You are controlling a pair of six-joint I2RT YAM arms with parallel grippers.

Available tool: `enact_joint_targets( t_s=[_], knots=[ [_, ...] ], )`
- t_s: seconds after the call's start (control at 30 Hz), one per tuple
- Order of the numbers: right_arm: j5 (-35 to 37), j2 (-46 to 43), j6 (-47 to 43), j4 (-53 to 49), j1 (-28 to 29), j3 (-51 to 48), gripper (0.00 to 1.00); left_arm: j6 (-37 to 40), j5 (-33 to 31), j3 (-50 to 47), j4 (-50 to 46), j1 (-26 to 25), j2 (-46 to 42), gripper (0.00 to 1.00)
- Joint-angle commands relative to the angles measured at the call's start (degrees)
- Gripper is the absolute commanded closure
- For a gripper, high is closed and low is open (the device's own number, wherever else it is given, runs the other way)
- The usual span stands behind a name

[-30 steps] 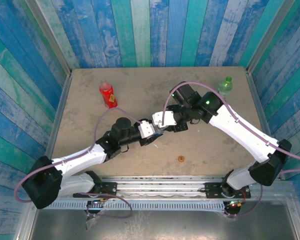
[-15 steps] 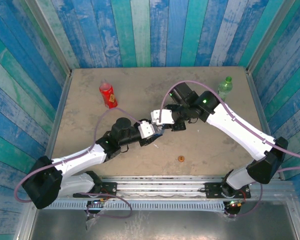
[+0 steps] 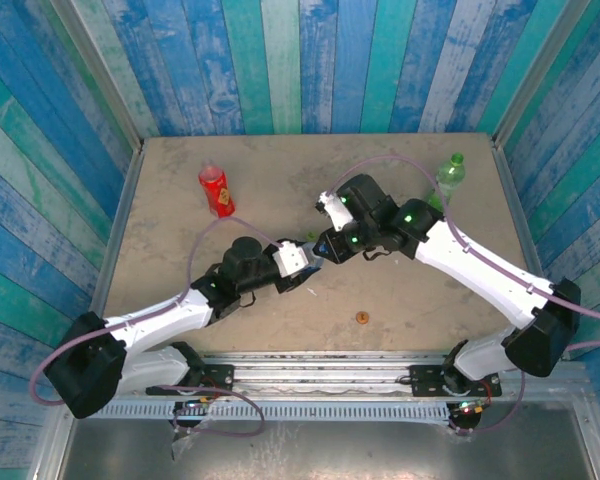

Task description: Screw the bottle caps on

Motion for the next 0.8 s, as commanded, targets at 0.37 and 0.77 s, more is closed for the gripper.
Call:
enact_joint_targets(
  t_s=[0.37, 0.77],
  knots=[
    [-6.3, -3.3, -25.9, 1.0, -1.0, 1.2, 0.5, 0.0, 1.1, -0.1, 2.8, -0.5, -3.2, 0.5],
    [-8.1, -10.9, -78.5, -4.9, -0.7, -1.4, 0.45, 0.4, 1.8, 0.1, 3.1, -0.5, -3.2, 0.5]
  ],
)
